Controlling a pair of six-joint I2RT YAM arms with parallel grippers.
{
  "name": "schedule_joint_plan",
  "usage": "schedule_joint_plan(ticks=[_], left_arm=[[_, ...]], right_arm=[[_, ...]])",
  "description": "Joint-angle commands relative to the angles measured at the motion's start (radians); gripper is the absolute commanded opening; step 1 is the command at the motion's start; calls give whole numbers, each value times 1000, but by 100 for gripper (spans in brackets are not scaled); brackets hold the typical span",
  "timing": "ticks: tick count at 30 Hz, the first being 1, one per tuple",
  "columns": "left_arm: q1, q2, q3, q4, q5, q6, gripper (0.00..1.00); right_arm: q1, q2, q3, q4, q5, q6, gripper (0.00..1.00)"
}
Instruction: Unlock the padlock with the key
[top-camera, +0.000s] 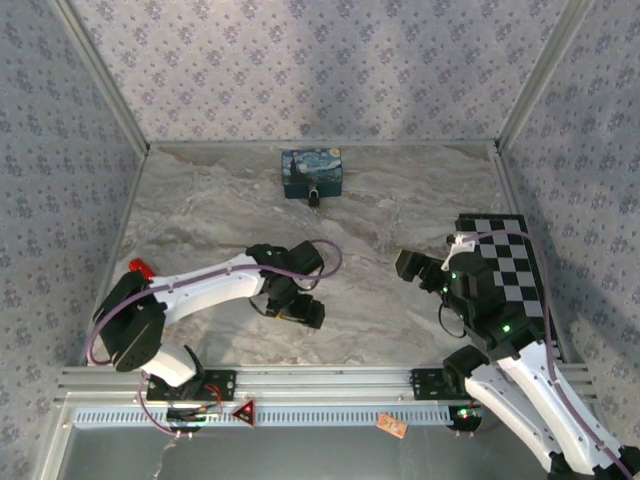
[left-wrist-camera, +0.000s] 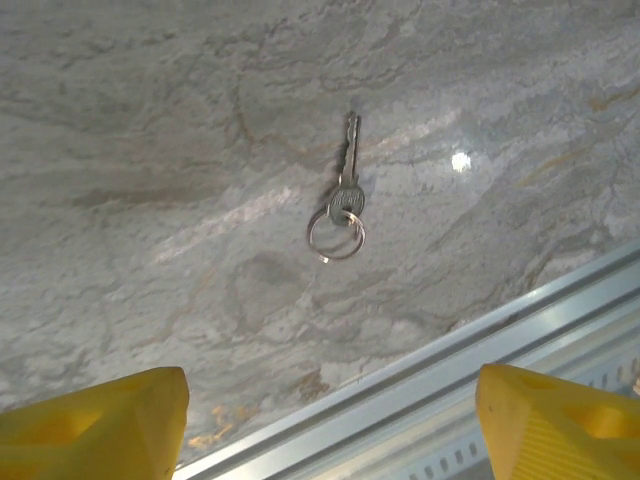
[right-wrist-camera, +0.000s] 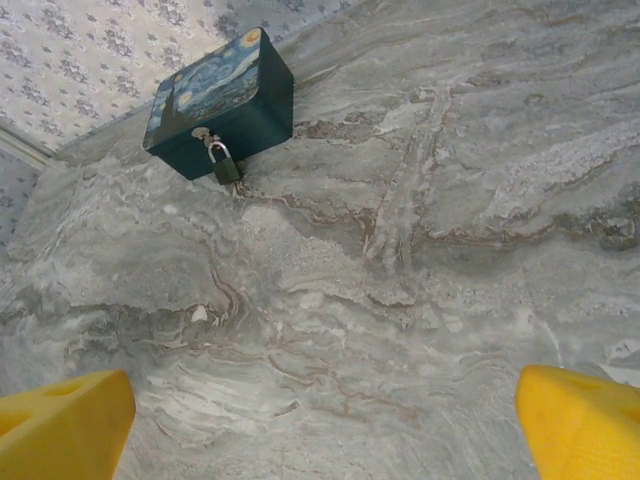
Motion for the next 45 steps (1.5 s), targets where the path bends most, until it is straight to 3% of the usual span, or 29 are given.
schedule_joint_plan(ticks=[1, 9, 16, 33, 45], left_arm=[[-22, 48, 33, 40, -6, -42, 68], [-36, 153, 62, 120, -21, -92, 43], [-36, 220, 73, 135, -7, -97, 28], [-64, 319, 119, 72, -80, -71, 28], [-79, 325, 143, 49, -94, -81, 13]], right_arm=[[35, 16, -22, 52, 90, 14, 100], [57, 21, -37, 40, 125, 20, 100], [58, 16, -51, 44, 125, 21, 100], [58, 16, -67, 53, 121, 35, 100], [58, 16, -73, 52, 123, 42, 100]])
